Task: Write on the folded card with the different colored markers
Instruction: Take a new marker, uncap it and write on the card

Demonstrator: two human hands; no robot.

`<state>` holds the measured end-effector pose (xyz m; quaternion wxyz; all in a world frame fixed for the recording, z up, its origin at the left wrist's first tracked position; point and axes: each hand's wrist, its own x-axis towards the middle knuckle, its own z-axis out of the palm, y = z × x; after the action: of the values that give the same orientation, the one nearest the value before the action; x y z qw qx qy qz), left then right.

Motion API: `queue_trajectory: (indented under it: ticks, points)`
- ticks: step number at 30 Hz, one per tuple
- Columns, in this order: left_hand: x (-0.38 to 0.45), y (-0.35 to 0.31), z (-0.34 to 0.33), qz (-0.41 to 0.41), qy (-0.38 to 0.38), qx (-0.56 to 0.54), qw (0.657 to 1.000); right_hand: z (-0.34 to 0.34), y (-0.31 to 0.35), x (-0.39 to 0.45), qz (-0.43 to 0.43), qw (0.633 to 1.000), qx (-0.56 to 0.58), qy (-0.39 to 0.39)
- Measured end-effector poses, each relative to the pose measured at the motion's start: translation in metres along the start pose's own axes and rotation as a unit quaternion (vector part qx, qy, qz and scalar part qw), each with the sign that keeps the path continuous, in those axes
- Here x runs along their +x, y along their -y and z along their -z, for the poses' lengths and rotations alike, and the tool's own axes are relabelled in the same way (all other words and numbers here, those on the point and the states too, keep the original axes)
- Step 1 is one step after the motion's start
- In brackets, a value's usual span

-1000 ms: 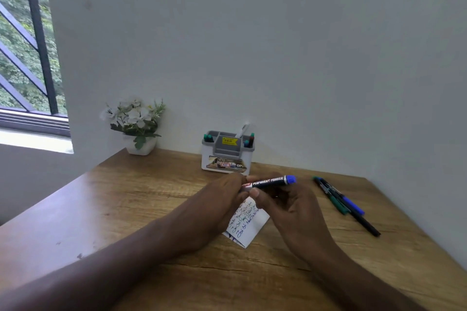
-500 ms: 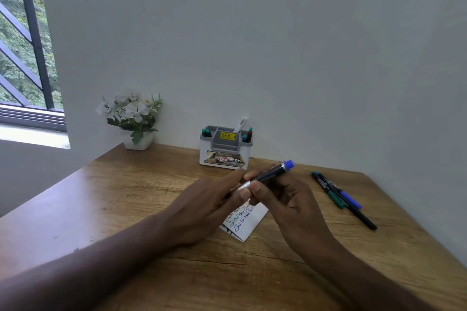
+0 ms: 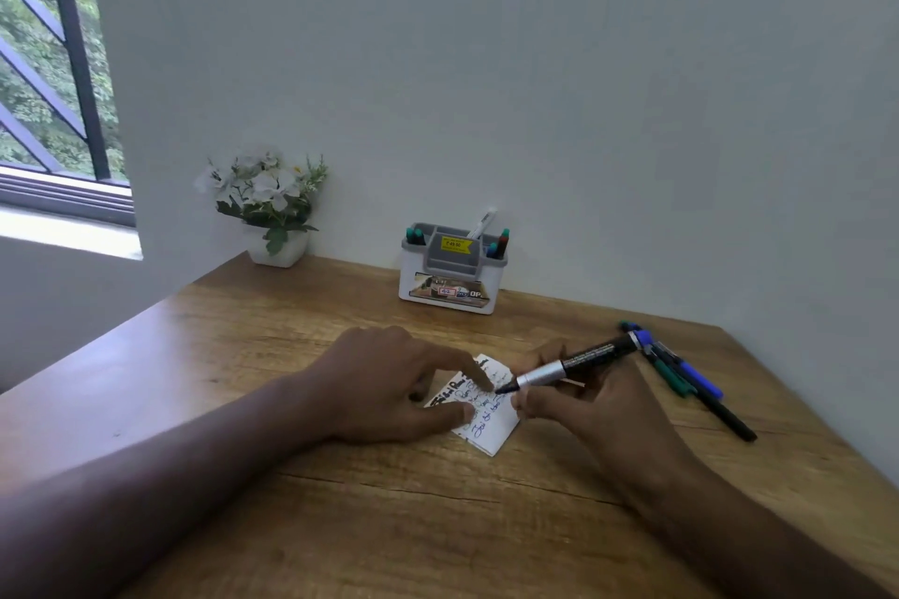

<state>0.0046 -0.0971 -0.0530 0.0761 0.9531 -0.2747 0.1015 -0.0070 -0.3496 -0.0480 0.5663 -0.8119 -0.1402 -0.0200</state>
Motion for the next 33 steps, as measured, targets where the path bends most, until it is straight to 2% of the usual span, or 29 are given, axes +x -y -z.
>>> queue_trajectory:
  ticks: [6, 16, 21, 30, 33]
  points:
    - [0.001, 0.002, -0.001, 0.004, -0.003, -0.004, 1.000, -0.012, 0.002, -0.003, 0.031, 0.993, -0.108, 0.037]
    - [0.002, 0.002, 0.000, 0.010, 0.008, -0.015, 1.000, -0.014, 0.002, -0.004, 0.042, 0.988, -0.132, 0.066]
    - [0.002, 0.003, -0.002, 0.010, 0.005, -0.015, 1.000, -0.014, -0.002, -0.002, 0.031, 0.989, -0.142, 0.031]
    - [0.002, 0.002, -0.001, 0.010, 0.008, -0.015, 1.000, -0.013, 0.000, -0.003, 0.051, 0.986, -0.147, 0.060]
    - [0.002, 0.002, -0.001, 0.010, 0.004, -0.013, 1.000, -0.013, -0.002, -0.002, 0.039, 0.988, -0.145, 0.041]
